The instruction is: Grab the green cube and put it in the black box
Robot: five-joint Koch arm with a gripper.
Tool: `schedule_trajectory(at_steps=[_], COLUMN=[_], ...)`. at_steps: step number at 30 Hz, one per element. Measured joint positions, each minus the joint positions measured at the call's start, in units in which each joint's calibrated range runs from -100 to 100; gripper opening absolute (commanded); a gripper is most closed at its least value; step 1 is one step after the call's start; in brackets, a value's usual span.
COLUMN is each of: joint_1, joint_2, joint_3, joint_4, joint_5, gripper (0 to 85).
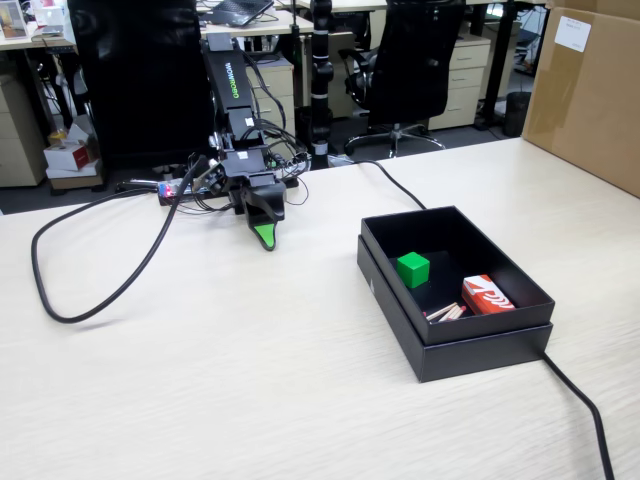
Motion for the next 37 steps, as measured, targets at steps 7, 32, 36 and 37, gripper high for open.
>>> schedule_trajectory(at_steps=[7,32,36,37], joint_1=[-0.44,-0.93,-0.93,-0.93], joint_2=[0.00,0.13,0.13,0.00], joint_3=[-1.37,-1.46,-1.46,-1.46], joint_4=[1.39,1.39,1.32,1.39], joint_5=[-0.05,-0.05,-0.05,-0.05], gripper=[50.1,50.1,50.1,50.1])
